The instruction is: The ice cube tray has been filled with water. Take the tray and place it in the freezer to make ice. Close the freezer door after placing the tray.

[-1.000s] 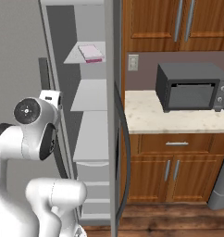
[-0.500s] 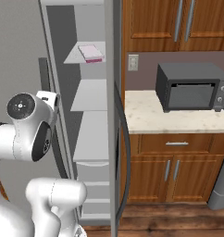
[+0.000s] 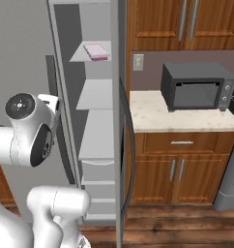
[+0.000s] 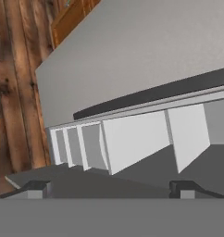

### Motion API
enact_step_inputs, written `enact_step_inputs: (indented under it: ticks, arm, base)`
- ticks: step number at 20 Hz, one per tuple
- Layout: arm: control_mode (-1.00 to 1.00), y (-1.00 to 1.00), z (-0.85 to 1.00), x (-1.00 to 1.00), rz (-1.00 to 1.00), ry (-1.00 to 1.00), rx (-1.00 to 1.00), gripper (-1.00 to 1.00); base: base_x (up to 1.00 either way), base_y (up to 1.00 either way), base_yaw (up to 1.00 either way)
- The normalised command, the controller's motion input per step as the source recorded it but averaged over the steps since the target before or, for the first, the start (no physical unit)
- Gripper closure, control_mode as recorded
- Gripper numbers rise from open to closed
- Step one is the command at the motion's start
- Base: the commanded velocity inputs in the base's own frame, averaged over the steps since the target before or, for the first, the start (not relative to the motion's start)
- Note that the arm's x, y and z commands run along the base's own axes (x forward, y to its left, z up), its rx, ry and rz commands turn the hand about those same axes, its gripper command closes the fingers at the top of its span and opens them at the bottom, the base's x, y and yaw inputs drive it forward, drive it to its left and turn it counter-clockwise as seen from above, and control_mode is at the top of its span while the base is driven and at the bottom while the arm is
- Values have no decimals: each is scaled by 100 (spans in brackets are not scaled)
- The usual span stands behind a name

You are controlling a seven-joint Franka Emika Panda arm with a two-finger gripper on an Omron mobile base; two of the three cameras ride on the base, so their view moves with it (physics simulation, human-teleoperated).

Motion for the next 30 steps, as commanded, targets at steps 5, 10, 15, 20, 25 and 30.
enact_step_inputs:
  ticks: [5,10,15,20,25,30]
  arm:
    - [100,0,0,0,0,0,0,-100]
    - [100,0,0,0,0,0,0,-100]
    - [100,0,0,0,0,0,0,-100]
    - [100,0,0,0,0,0,0,-100]
    - [100,0,0,0,0,0,0,-100]
    - [-100,-9,0,-7,0,0,0,-100]
  base:
    - [-41,1,1]
    - [-36,-4,7]
    - [-27,-20,12]
    - [-27,-32,13]
    - [-34,-25,8]
    - [-12,-12,0]
